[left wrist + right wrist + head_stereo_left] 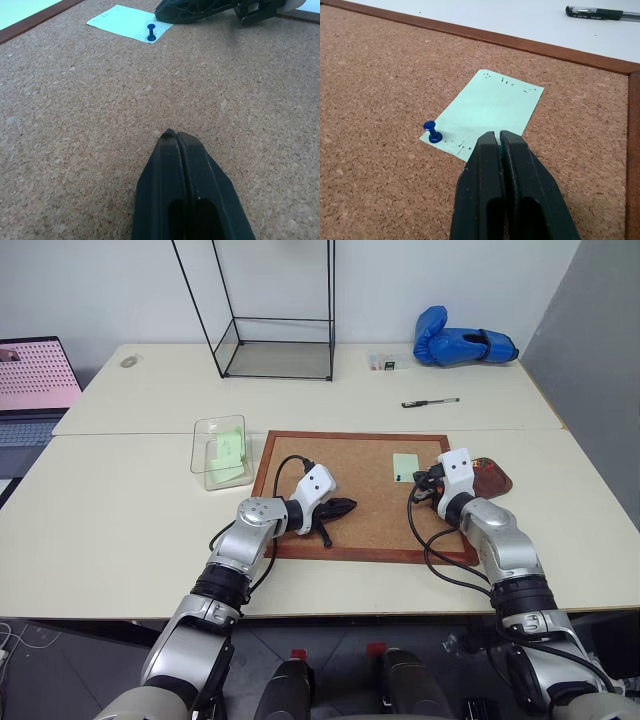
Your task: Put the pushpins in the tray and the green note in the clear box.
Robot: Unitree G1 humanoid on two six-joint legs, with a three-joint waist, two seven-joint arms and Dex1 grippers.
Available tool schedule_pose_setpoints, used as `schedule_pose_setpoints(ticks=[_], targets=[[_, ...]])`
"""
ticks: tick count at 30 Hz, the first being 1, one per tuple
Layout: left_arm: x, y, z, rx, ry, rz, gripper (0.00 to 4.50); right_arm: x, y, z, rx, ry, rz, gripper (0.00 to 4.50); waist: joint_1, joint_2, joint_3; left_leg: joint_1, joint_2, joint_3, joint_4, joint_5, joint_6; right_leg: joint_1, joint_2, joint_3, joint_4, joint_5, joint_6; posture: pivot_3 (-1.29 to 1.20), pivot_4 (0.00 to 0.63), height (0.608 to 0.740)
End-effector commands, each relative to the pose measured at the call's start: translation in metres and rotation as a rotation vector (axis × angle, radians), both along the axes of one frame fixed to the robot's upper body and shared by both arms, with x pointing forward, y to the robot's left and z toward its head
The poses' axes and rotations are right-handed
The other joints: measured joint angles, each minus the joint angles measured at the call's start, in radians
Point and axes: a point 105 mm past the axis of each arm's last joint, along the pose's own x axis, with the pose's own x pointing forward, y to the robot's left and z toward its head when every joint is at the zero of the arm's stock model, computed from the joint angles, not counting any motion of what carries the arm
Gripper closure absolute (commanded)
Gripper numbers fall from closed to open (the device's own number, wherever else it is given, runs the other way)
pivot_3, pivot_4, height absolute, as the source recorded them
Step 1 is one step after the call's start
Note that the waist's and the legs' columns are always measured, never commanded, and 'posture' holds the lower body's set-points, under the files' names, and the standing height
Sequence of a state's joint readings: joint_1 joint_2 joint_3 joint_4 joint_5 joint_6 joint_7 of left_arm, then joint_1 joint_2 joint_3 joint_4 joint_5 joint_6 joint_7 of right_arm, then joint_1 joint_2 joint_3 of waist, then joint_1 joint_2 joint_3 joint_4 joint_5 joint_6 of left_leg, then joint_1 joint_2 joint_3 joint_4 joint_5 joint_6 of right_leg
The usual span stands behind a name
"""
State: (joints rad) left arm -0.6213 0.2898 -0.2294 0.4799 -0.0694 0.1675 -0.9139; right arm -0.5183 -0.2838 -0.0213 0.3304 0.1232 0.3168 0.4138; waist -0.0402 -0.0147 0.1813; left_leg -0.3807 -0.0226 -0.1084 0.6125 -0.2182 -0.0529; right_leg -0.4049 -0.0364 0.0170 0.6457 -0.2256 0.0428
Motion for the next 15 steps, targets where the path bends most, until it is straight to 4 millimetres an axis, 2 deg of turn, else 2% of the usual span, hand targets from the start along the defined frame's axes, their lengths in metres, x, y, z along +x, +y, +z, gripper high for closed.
schedule_pose_setpoints(ticks=[1, 10, 15], targets=[[-0.011, 0.007, -0.034, 0.083, 0.118, 0.005, 4.5, -0.003, 0.012, 0.043, 0.056, -0.157, 0.06, 4.48, 0.0, 0.0, 0.0, 0.0, 0.0, 0.0, 0.0, 0.0, 0.0, 0.0, 0.0, 0.0, 0.0, 0.0, 0.0, 0.0, 0.15, 0.74], [-0.012, 0.008, -0.038, 0.101, 0.128, 0.003, 4.5, -0.009, 0.016, 0.06, 0.075, -0.202, 0.084, 4.48, -0.001, 0.0, 0.0, 0.0, 0.0, 0.0, 0.0, 0.0, 0.0, 0.0, 0.0, 0.0, 0.0, 0.0, 0.0, 0.0, 0.15, 0.74], [-0.012, 0.008, -0.038, 0.104, 0.13, 0.003, 4.5, -0.01, 0.009, 0.07, 0.069, -0.222, 0.077, 4.48, -0.001, 0.0, 0.0, 0.0, 0.0, 0.0, 0.0, 0.0, 0.0, 0.0, 0.0, 0.0, 0.0, 0.0, 0.0, 0.0, 0.15, 0.74]])
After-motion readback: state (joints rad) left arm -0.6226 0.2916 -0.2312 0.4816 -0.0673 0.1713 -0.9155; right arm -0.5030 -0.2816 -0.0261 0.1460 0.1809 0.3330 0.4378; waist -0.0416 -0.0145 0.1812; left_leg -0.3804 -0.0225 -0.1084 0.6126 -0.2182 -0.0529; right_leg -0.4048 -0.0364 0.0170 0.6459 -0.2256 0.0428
